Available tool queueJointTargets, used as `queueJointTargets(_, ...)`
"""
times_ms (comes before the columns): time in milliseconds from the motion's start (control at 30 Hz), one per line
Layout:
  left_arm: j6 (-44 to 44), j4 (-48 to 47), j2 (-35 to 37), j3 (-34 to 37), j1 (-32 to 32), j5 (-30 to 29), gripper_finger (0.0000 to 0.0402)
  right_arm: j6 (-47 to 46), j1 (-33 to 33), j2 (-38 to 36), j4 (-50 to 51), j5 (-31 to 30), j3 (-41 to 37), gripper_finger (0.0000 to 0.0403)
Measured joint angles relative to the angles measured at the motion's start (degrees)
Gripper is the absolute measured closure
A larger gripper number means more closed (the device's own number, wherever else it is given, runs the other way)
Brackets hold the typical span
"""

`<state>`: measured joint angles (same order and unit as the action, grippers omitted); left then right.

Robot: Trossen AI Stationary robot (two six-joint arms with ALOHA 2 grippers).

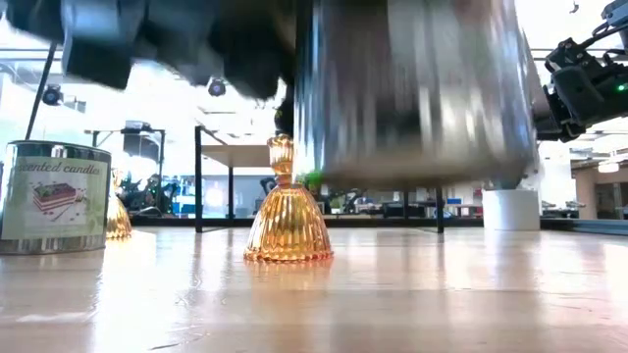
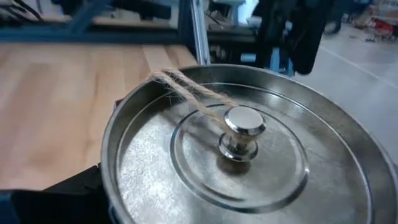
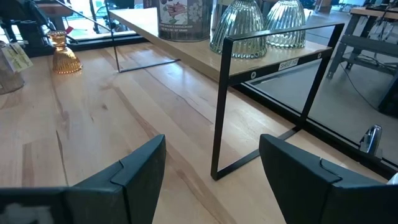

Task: Pick & Place candle stick holders
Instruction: Put the brown scented candle on the shelf

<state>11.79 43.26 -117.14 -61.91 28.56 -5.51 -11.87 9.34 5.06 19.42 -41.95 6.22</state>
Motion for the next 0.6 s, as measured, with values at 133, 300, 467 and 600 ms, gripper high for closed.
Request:
queueJointTargets(133,0.4,-6.0,6.3,0.0,-1.1,-1.1,0.0047,0.0,0.0,0.0,0.0,0.0,0.0,0.0152)
queueJointTargets(300,0.4,-17.8,16.4,0.0,-3.4,-5.2,0.0047,0.0,0.0,-0.1,-0.1,0.0,0.0,0.0152)
queueJointTargets(467,0.6,-27.6,24.5,0.3,-9.0,-7.7,0.0047,0.0,0.0,0.0,-0.1,0.0,0.0,0.0152)
queueJointTargets(600,-1.5,-32.4,28.6,0.3,-15.3,-5.2,0.0047,0.1,0.0,0.0,0.0,0.0,0.0,0.0152)
